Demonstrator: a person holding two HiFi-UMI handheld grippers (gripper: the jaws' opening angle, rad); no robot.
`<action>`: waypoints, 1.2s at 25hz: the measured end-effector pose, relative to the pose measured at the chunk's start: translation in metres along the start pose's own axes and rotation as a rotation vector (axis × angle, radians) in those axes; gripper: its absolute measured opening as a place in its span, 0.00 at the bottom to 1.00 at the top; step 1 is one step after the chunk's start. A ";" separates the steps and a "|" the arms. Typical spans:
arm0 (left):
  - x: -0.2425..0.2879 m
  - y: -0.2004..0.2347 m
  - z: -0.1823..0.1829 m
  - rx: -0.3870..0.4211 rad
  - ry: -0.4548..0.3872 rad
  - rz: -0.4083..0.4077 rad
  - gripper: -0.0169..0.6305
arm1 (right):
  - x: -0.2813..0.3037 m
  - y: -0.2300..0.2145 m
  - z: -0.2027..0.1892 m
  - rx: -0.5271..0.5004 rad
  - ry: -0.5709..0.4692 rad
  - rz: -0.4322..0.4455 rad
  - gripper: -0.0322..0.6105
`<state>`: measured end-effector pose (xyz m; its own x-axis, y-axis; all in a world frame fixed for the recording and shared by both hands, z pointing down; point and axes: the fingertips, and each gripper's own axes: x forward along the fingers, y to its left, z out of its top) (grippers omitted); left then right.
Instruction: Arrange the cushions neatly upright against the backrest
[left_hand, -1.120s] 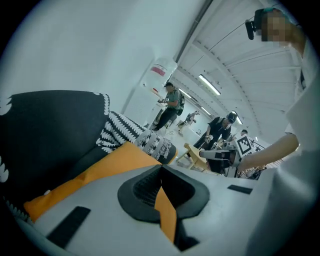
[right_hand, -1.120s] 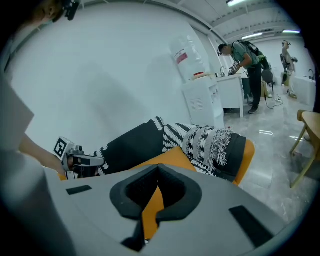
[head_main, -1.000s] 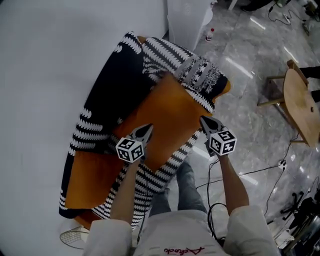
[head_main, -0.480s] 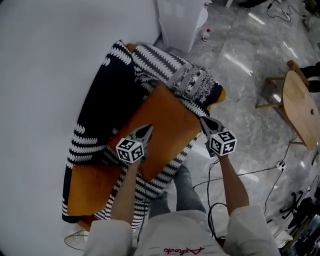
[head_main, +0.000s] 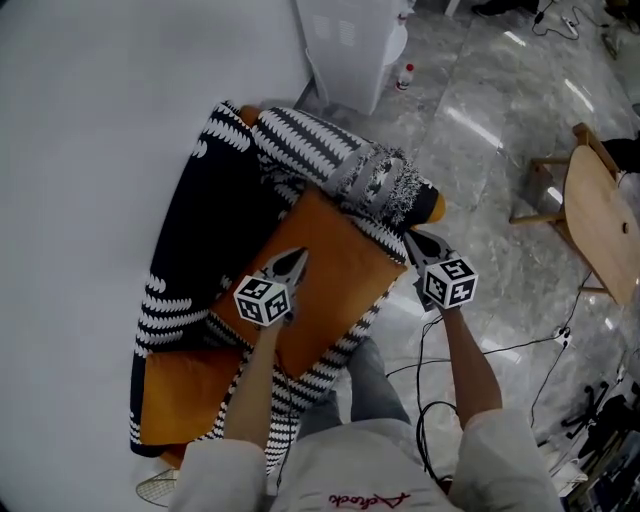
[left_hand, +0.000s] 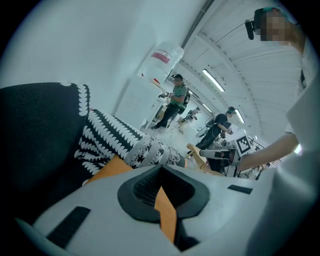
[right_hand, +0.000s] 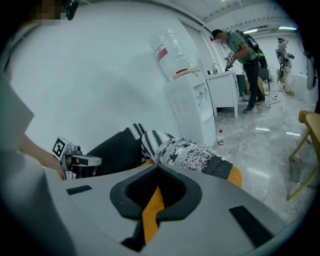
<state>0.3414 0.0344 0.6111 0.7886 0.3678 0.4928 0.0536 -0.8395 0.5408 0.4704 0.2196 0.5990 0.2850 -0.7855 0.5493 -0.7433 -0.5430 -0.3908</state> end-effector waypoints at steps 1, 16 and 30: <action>0.003 0.001 0.002 0.000 0.000 0.000 0.07 | 0.002 -0.003 0.001 -0.001 0.002 -0.002 0.09; -0.093 0.063 -0.027 -0.142 -0.126 0.260 0.07 | 0.096 0.064 -0.012 -0.152 0.171 0.243 0.09; -0.244 0.109 -0.112 -0.420 -0.316 0.533 0.07 | 0.162 0.180 -0.039 -0.351 0.346 0.429 0.09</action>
<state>0.0865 -0.1022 0.6260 0.7841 -0.2320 0.5757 -0.5736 -0.6250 0.5294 0.3590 0.0058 0.6467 -0.2488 -0.7385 0.6267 -0.9177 -0.0272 -0.3964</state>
